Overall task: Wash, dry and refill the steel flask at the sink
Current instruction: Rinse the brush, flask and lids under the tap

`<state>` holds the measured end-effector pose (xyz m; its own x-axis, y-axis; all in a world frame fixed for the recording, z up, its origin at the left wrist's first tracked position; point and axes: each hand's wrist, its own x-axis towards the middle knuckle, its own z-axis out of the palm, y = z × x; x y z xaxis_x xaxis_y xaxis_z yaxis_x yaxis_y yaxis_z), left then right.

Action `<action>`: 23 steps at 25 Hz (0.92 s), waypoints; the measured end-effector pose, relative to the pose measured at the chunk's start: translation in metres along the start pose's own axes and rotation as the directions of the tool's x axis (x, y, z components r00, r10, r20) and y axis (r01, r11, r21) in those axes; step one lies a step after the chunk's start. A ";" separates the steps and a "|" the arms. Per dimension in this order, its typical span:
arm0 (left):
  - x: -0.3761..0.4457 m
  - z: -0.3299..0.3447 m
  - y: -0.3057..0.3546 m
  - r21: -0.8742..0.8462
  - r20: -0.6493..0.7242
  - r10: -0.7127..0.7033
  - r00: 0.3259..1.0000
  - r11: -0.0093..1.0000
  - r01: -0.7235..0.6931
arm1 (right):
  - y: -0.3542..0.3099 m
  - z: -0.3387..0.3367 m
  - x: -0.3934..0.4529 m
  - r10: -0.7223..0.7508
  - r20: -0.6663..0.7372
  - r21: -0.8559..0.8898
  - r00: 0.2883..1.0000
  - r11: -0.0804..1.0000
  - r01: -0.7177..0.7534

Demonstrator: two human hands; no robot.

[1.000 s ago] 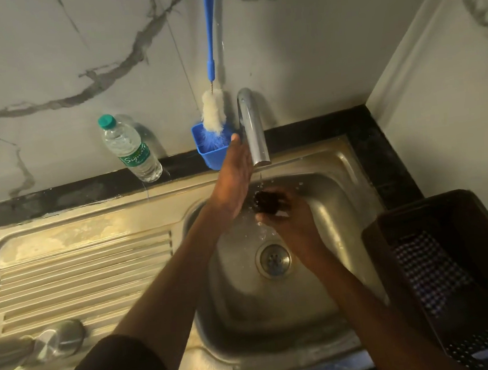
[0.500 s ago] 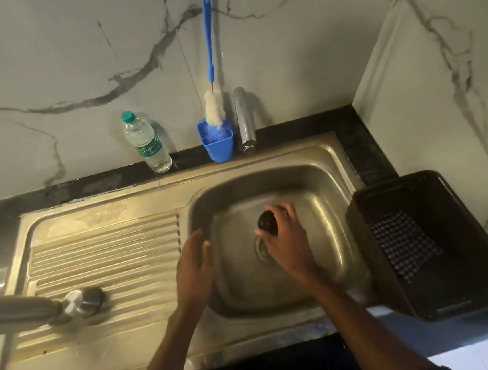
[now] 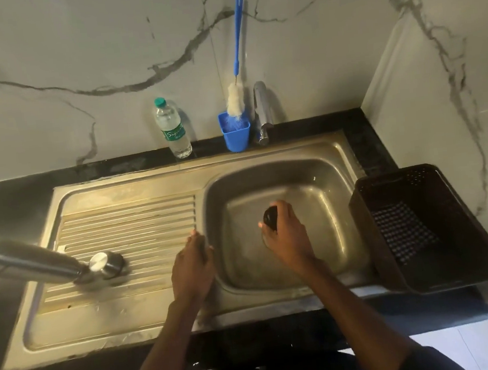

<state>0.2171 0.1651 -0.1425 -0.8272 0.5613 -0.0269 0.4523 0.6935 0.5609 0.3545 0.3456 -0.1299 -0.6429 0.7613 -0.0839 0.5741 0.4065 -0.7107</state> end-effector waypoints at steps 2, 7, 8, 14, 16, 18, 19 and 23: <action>0.001 -0.002 -0.004 0.002 0.037 -0.007 0.999 1.000 0.007 | -0.027 -0.016 0.001 -0.141 -0.183 0.123 0.973 0.979 0.165; 0.003 -0.015 -0.015 -0.135 0.130 -0.014 0.991 0.990 0.032 | -0.016 0.027 -0.012 0.137 0.038 0.064 0.990 0.988 -0.139; -0.001 -0.018 -0.017 -0.175 0.128 -0.005 0.992 0.984 0.028 | -0.011 0.037 -0.016 0.229 0.125 -0.021 0.965 0.973 -0.229; -0.020 -0.052 -0.063 -0.168 0.017 0.091 0.996 0.982 -0.087 | -0.055 0.070 -0.020 0.004 0.001 0.105 1.000 0.994 -0.004; -0.021 -0.061 -0.084 -0.158 -0.008 0.084 0.996 0.984 -0.084 | -0.060 0.088 -0.021 0.304 0.146 0.146 0.942 0.935 -0.324; -0.024 -0.072 -0.104 -0.146 -0.038 0.091 0.995 0.985 -0.096 | -0.067 0.103 -0.025 0.370 0.169 0.078 0.914 0.919 -0.386; -0.027 -0.077 -0.113 -0.131 -0.058 0.103 0.993 0.985 -0.110 | -0.078 0.106 -0.027 0.310 0.135 0.037 0.941 0.947 -0.318; -0.041 -0.098 -0.144 -0.079 -0.094 0.146 0.985 0.985 -0.154 | -0.130 0.129 -0.035 -0.060 0.118 0.121 0.991 0.992 0.045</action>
<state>0.1533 -0.0022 -0.1412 -0.7796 0.6119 0.1332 0.5466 0.5611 0.6216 0.2370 0.2004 -0.1248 -0.7314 0.6707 -0.1234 0.4789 0.3763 -0.7932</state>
